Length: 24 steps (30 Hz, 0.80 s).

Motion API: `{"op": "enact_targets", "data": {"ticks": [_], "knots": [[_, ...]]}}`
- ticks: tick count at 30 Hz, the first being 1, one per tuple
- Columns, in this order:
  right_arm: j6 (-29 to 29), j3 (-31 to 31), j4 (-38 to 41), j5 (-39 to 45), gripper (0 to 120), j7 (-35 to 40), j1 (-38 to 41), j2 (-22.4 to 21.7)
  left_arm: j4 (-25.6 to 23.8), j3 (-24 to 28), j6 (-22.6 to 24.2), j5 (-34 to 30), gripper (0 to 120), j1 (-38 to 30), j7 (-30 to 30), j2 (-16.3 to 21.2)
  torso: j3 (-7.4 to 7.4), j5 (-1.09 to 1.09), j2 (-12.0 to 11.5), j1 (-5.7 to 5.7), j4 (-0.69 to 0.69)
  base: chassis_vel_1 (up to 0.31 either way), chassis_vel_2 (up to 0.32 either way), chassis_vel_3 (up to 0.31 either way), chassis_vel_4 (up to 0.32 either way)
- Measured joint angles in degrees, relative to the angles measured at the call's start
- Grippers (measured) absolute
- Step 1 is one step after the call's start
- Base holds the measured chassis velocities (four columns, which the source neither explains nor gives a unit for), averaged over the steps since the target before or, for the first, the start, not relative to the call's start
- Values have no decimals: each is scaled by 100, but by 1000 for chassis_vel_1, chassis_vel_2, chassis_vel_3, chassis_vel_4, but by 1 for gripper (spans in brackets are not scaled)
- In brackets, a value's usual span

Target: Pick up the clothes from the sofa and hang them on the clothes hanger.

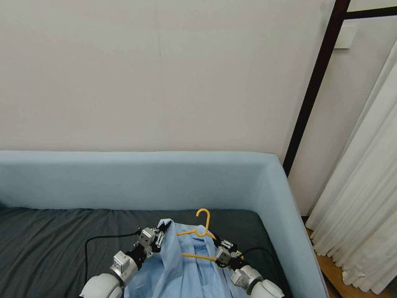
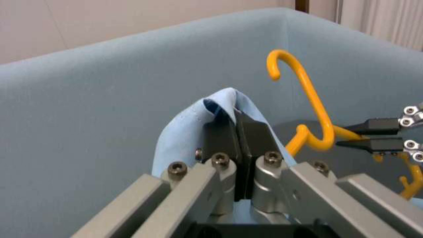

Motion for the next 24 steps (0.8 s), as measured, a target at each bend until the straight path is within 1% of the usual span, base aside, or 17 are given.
{"op": "enact_targets", "data": {"ticks": [2, 4, 10, 11, 15, 19, 24], "knots": [[176, -39, -94, -2, 5, 45, 60, 49, 8, -2, -13, 2, 0, -5, 10, 13, 0, 0, 0, 0, 0, 0, 0, 0, 0], [172, -94, -124, -85, 5, 138, 94, 83, 4, 3, -16, 2, 0, -6, 17, 14, 0, 0, 0, 0, 0, 0, 0, 0, 0], [-286, -210, -111, -676, 5, 384, 146, 84, -87, 66, -17, 2, 0, -6, 31, 10, 0, 1, 0, 0, -1, 0, 0, 0, 0], [-286, -210, -111, -676, 5, 384, 146, 84, -87, 66, -17, 2, 0, -6, 31, 10, 0, 1, 0, 0, -1, 0, 0, 0, 0], [-775, -220, -62, -1179, 5, 590, 153, 65, -111, 138, -17, 37, 0, 21, 33, -16, 0, 0, 0, 0, 0, 0, 0, 0, 0], [-877, -265, -26, -1190, 5, 608, 179, 48, -96, 188, -25, 72, 0, 32, 40, -47, 0, 1, 0, 0, -1, 0, 0, 0, 0], [-803, -427, 99, -1012, 5, 583, 261, 49, 19, 281, -63, 131, 0, -8, 44, -116, 0, 1, 0, 1, 0, 0, 0, 0, 0]]}}
